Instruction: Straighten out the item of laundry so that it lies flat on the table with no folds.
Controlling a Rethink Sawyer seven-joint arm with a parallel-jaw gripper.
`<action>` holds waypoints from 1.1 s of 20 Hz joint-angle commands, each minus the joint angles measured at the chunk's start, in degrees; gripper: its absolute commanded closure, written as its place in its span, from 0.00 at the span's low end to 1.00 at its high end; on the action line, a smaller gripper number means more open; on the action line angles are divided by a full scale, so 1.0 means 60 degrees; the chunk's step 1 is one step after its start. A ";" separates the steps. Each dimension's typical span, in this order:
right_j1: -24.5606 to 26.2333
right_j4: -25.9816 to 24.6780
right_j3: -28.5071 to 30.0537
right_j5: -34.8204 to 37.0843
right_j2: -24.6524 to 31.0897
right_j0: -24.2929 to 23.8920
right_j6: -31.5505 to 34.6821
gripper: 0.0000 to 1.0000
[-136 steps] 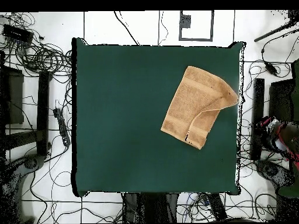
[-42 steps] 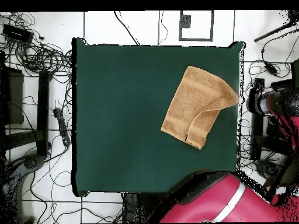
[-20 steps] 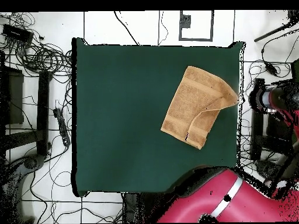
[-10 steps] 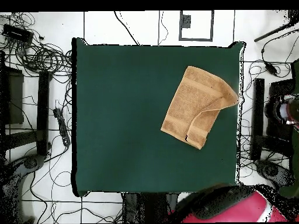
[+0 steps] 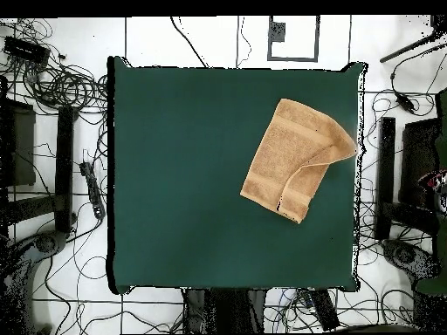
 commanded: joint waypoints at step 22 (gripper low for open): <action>0.0441 -0.2941 0.0576 0.0355 0.3959 -0.1672 -0.6472 0.00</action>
